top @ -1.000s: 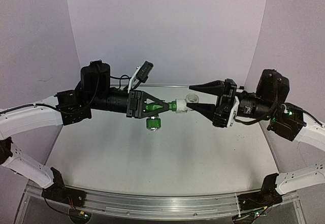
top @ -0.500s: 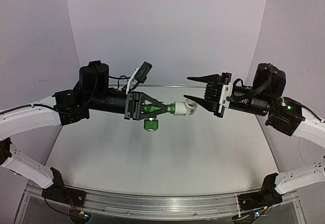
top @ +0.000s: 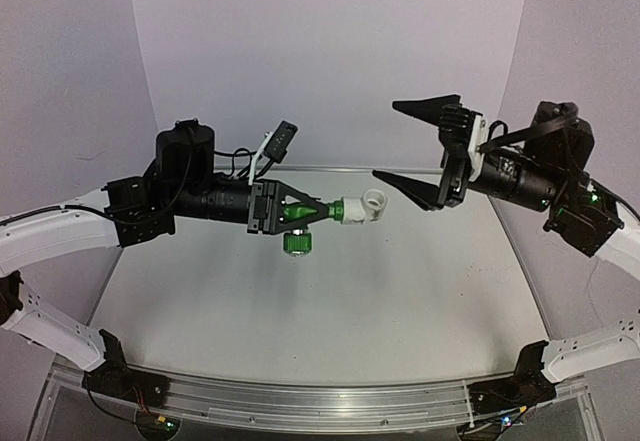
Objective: Install the water faucets
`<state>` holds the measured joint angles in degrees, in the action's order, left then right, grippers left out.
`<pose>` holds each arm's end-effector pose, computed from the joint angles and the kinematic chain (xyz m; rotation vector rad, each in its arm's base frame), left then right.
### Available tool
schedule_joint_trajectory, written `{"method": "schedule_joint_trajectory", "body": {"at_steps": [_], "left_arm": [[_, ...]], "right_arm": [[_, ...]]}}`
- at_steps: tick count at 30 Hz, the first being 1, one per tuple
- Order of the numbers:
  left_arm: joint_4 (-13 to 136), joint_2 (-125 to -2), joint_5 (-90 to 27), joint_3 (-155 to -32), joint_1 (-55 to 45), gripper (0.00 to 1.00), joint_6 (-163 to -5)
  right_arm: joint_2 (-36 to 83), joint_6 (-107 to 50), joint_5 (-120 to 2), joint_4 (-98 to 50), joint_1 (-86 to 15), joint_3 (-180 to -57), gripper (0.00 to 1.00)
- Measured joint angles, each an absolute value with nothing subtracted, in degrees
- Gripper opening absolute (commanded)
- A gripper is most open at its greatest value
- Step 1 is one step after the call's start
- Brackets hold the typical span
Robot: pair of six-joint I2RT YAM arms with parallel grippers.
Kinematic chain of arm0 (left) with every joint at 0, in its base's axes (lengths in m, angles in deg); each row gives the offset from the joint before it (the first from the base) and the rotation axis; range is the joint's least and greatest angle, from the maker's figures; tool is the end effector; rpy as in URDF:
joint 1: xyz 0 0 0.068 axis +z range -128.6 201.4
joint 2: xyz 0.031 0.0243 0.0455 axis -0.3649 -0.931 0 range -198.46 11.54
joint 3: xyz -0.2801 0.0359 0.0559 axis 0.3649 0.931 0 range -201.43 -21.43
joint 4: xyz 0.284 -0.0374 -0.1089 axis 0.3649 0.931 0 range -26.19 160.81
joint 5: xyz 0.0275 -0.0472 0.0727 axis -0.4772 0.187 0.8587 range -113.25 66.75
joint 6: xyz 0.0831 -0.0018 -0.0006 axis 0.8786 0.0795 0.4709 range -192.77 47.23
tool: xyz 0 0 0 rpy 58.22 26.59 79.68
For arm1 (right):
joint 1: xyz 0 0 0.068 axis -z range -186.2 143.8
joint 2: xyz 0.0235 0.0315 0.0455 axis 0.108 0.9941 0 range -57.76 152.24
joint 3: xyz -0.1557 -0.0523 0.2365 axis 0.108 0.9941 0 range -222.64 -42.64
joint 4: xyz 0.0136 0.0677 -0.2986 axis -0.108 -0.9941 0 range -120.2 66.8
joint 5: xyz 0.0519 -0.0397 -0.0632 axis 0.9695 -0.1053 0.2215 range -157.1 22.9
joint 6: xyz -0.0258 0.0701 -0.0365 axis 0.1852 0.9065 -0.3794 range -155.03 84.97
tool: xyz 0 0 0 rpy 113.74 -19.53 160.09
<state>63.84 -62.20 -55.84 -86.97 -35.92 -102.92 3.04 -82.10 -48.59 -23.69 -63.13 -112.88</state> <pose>0.1688 -0.3356 0.3801 0.9231 1.7518 -1.5540 0.1463 0.2669 0.4870 -1.2744 0.6552 0.3701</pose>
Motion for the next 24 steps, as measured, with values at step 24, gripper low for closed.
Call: {"method": "schedule_joint_trajectory", "body": {"at_steps": [24], "left_arm": [[59.6,-57.5,-62.4,-83.5,-35.9,0.0,-95.3]], "right_arm": [[7.8,-54.1,-35.1,-34.7,-63.1,-113.2,0.6]]}}
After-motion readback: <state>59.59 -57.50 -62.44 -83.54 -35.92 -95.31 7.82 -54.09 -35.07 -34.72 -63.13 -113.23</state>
